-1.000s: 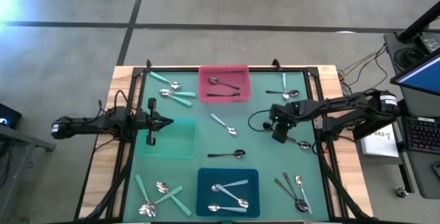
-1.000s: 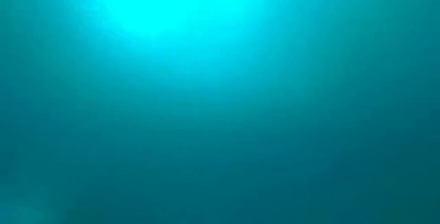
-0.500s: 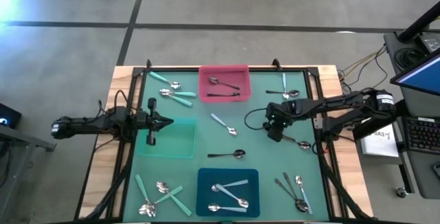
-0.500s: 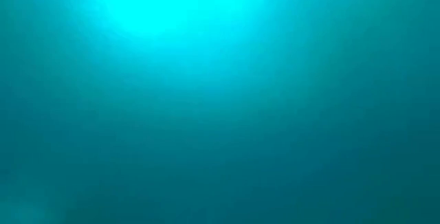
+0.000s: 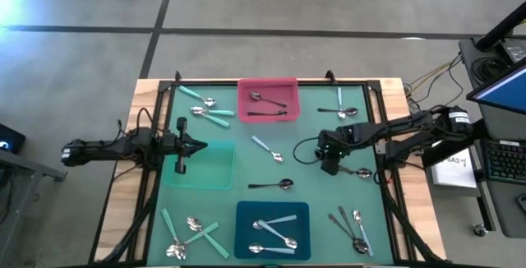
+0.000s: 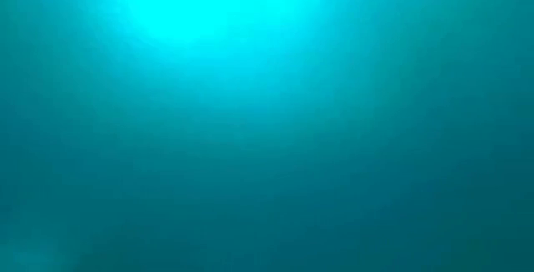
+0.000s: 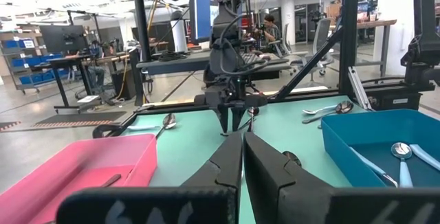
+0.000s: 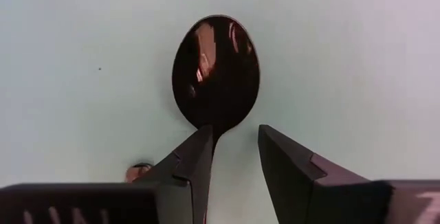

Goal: Sort silverware by color (type)
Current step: Put the black spoon into the red bin

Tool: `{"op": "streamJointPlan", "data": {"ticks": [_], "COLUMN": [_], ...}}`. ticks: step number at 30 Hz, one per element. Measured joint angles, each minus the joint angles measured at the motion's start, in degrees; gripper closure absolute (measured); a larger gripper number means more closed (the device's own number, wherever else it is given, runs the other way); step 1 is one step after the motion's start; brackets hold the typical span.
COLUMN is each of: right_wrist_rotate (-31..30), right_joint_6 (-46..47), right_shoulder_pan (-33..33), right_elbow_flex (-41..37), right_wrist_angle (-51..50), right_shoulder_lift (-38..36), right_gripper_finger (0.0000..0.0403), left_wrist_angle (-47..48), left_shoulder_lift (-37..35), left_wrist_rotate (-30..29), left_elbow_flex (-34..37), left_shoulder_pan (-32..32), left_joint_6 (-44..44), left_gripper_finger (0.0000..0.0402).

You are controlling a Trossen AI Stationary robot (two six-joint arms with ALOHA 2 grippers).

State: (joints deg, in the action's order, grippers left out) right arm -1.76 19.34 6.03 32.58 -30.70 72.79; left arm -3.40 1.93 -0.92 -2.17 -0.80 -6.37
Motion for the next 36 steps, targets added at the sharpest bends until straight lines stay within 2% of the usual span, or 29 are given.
{"op": "streamJointPlan", "data": {"ticks": [10, 13, 17, 22, 28, 30, 36], "right_wrist_rotate": [-12.18, -11.1, -6.6, -5.93, 0.56, 0.36, -1.91], "right_joint_6": [-2.91, -2.44, -2.07, -2.39, -2.39, -2.44, -3.09], "right_shoulder_pan": [0.38, 0.36, 0.36, 0.36, 0.3, 0.22, 0.23], "right_elbow_flex": [-0.24, -0.19, 0.39, 1.29, 1.99, 1.18, -0.33], "right_wrist_angle": [3.16, 3.17, 2.85, 1.89, -6.81, -8.73, -5.75], "right_shoulder_lift": [0.15, 0.0, -0.94, -3.06, -5.07, -4.97, -3.51], "right_gripper_finger": [0.0296, 0.0296, 0.0294, 0.0298, 0.0299, 0.0298, 0.0301], "left_wrist_angle": [0.0, 0.0, -0.01, -0.02, 0.0, -0.02, 0.0], "left_shoulder_lift": [0.01, 0.0, 0.0, 0.0, 0.0, 0.0, 0.0], "left_wrist_rotate": [0.0, -0.01, -0.01, 0.0, -0.01, 0.01, 0.0], "left_elbow_flex": [-0.02, -0.02, -0.02, -0.02, 0.0, 0.0, 0.0], "left_shoulder_pan": [0.02, 0.0, 0.0, 0.0, 0.0, 0.02, 0.0], "left_joint_6": [0.0, 0.0, 0.0, 0.0, 0.0, 0.0, 0.0], "left_gripper_finger": [0.0402, 0.0402, 0.0402, 0.0402, 0.0402, 0.0402, 0.0402]}}
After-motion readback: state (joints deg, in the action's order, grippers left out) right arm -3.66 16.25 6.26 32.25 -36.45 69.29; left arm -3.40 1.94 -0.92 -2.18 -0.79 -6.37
